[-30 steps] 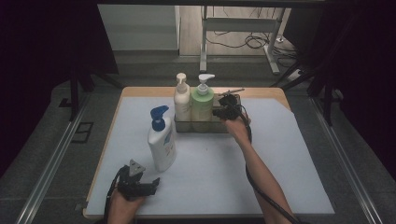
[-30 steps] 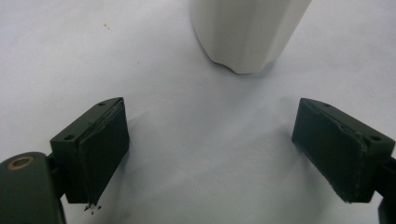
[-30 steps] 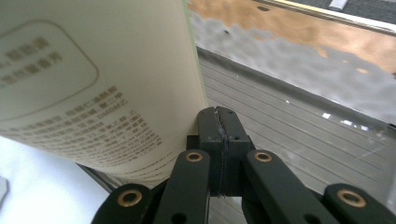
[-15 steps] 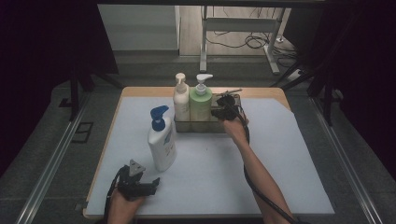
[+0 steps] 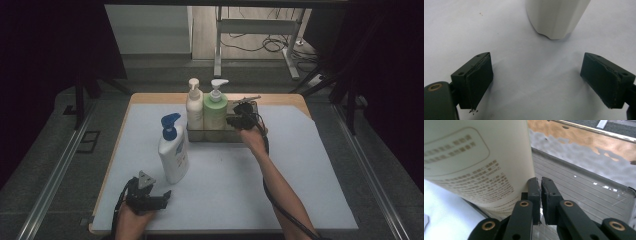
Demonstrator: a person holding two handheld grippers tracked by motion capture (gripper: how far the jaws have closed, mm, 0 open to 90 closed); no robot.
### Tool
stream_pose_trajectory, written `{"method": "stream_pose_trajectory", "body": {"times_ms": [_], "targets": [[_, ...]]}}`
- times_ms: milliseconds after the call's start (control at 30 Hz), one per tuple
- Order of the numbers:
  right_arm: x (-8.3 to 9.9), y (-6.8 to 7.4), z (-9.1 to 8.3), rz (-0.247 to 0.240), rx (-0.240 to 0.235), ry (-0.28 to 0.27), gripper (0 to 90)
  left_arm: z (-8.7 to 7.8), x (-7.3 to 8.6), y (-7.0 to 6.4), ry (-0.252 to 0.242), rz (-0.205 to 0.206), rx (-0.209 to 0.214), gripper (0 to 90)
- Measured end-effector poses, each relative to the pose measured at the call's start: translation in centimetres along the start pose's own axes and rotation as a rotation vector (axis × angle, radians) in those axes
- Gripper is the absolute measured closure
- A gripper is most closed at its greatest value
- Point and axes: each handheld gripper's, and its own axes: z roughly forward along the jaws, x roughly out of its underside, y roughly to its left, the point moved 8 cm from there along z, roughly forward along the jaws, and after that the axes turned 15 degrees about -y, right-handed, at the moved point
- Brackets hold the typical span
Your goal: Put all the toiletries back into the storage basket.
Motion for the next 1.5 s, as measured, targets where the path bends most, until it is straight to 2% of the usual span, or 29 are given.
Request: {"method": "stream_pose_trajectory", "body": {"times_ms": [200, 300, 500, 1100, 1267, 1500], "targets": [[-0.1, 0.0, -0.6, -0.031, -0.004, -0.005, 79.8, 0.0, 0.0, 0.0, 0.0, -0.001, 0.0, 10.7], [-0.1, 0.1, -0.9, -0.025, -0.013, -0.015, 78.5, 0.0, 0.0, 0.0, -0.001, -0.001, 0.0, 10.7], [-0.1, 0.1, -1.5, -0.047, -0.019, -0.019, 73.6, 0.0, 0.0, 0.0, -0.001, -0.001, 0.0, 10.7], [0.0, 0.2, -3.9, -0.072, -0.031, -0.042, 51.1, 0.0, 0.0, 0.0, -0.001, -0.001, 0.0, 10.7], [-0.1, 0.6, -4.4, -0.078, -0.045, -0.044, 45.1, 0.0, 0.0, 0.0, -0.001, -0.001, 0.0, 10.7], [0.0, 1.4, -5.4, -0.11, -0.067, -0.048, 38.9, 0.0, 0.0, 0.0, -0.002, -0.002, 0.0, 10.7]]}}
